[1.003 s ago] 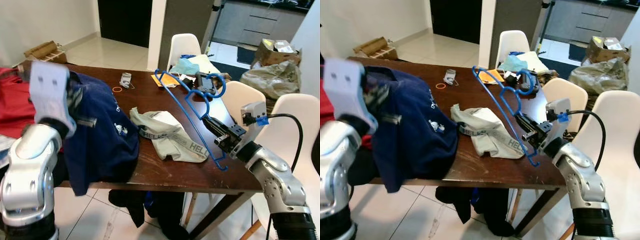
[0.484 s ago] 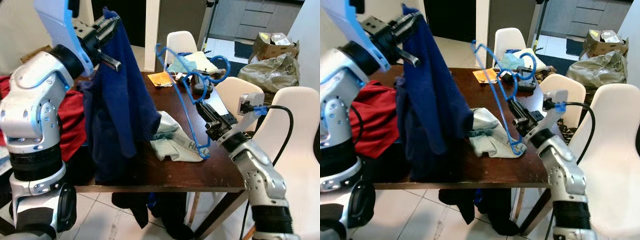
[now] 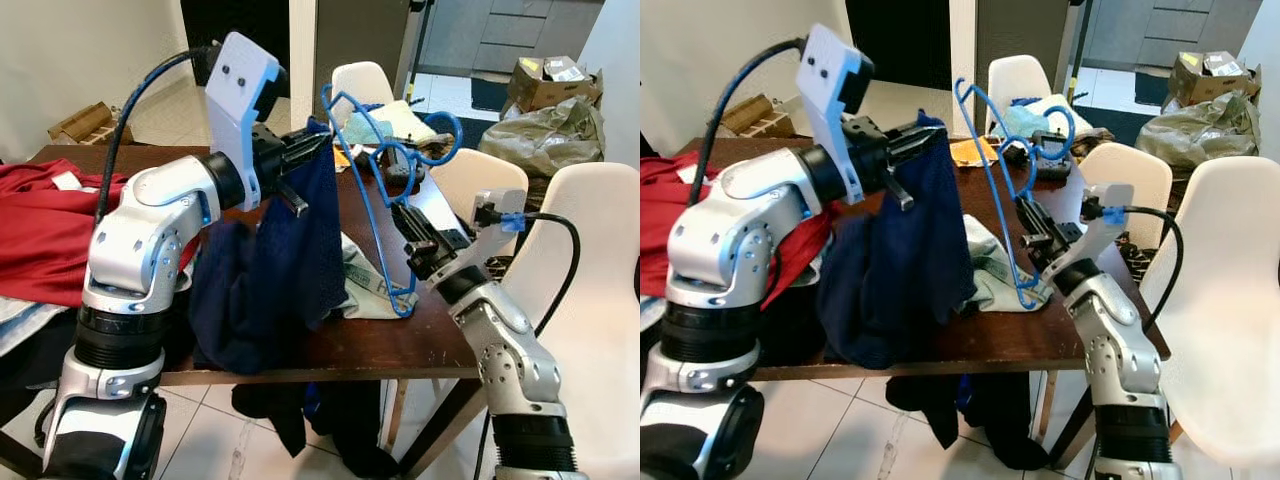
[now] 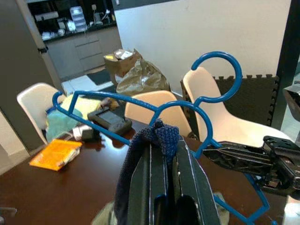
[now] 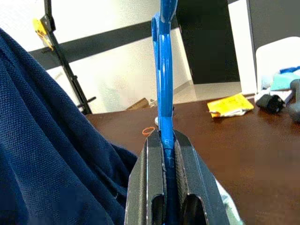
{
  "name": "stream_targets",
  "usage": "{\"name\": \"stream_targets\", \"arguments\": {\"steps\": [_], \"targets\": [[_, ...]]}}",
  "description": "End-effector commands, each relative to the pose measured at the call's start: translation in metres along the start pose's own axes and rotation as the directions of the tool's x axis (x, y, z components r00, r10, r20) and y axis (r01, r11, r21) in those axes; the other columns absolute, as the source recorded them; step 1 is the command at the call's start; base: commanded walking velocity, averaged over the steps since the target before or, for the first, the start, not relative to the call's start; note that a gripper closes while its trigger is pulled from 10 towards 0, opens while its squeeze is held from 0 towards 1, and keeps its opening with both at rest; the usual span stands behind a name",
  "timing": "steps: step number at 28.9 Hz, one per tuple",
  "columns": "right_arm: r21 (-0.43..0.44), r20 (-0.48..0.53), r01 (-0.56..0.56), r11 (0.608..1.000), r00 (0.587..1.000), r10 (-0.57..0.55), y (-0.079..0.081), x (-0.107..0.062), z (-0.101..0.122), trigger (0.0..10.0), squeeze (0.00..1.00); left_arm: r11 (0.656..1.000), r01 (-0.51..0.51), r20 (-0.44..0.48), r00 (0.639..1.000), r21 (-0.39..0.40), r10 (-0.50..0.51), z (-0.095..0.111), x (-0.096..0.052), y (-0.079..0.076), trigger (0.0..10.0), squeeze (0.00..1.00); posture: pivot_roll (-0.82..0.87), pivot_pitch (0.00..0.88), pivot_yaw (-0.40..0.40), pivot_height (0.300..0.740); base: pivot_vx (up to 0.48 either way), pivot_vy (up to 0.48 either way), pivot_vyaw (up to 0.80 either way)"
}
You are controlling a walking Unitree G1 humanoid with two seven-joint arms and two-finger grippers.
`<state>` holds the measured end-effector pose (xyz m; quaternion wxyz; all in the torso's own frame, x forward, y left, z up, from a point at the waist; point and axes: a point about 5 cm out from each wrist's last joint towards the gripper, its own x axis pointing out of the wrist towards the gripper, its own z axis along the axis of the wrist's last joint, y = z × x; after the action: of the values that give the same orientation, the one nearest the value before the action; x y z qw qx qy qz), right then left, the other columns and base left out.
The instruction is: Hang hanger
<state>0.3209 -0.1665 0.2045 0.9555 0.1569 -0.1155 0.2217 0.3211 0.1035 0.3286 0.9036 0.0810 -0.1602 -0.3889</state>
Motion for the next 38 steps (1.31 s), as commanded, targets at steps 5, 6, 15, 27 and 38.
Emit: {"name": "stream_targets", "arguments": {"steps": [5,6,15,27,38], "targets": [[-0.013,0.031,0.016,1.000,0.999,-0.016,-0.004,0.005,0.010,10.0,0.00,0.996,0.089,0.019,0.996,0.004,-0.089,0.003,0.011,-0.015,10.0,0.00,0.06,0.000,0.016,0.740,-0.390,0.000,0.00],[-0.013,0.031,0.016,1.000,0.999,-0.016,-0.004,0.005,0.010,10.0,0.00,0.996,0.089,0.019,0.996,0.004,-0.089,0.003,0.011,-0.015,10.0,0.00,0.06,0.000,0.016,0.740,-0.390,0.000,0.00],[-0.019,0.036,0.049,0.999,0.998,-0.049,-0.013,0.003,0.018,10.0,0.00,0.989,0.140,0.085,0.986,0.039,-0.143,0.024,0.016,-0.017,10.0,0.00,0.06,0.000,0.014,0.740,-0.408,0.000,0.00],[-0.019,0.046,0.068,0.997,0.997,-0.067,-0.019,0.000,0.023,10.0,0.00,0.976,0.199,0.369,0.916,-0.084,-0.155,0.088,0.009,-0.003,10.0,0.00,0.04,0.000,0.024,0.740,-0.413,0.000,0.00],[-0.074,-0.010,0.115,0.991,0.993,-0.117,-0.029,-0.008,0.019,10.0,0.00,0.976,0.187,0.144,0.975,-0.110,-0.170,0.022,0.012,-0.010,10.0,0.00,0.02,0.000,0.020,0.740,-0.321,0.000,-0.51]]}}
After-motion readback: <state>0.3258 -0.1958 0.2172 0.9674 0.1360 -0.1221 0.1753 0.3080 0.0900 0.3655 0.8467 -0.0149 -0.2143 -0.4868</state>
